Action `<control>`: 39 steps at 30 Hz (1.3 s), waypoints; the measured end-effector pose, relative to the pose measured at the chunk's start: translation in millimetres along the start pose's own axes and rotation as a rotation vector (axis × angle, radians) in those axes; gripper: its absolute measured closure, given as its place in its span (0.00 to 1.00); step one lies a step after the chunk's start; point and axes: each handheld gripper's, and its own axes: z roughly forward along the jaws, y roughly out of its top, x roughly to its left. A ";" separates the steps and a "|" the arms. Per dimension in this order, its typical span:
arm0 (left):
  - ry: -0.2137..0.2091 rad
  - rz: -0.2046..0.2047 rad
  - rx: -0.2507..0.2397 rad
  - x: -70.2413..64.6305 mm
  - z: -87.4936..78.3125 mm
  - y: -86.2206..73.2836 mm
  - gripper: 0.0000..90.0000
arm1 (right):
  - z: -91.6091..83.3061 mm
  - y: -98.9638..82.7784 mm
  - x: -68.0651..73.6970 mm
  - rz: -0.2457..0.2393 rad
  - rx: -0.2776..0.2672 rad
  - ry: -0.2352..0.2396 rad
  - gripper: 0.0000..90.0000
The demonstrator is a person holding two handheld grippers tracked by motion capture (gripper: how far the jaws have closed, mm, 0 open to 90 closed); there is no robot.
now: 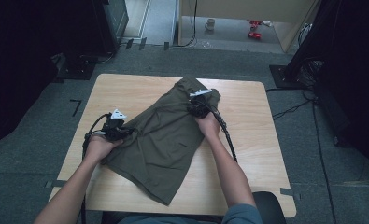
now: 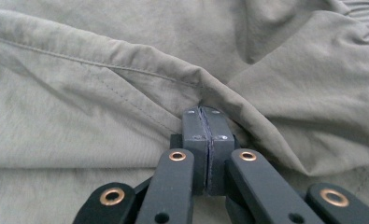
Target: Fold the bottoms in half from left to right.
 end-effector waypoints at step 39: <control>-0.420 0.233 -0.091 -168.5 -64.6 33.5 0.97 | -63.8 5.0 -26.7 -0.015 -0.015 -0.042 0.94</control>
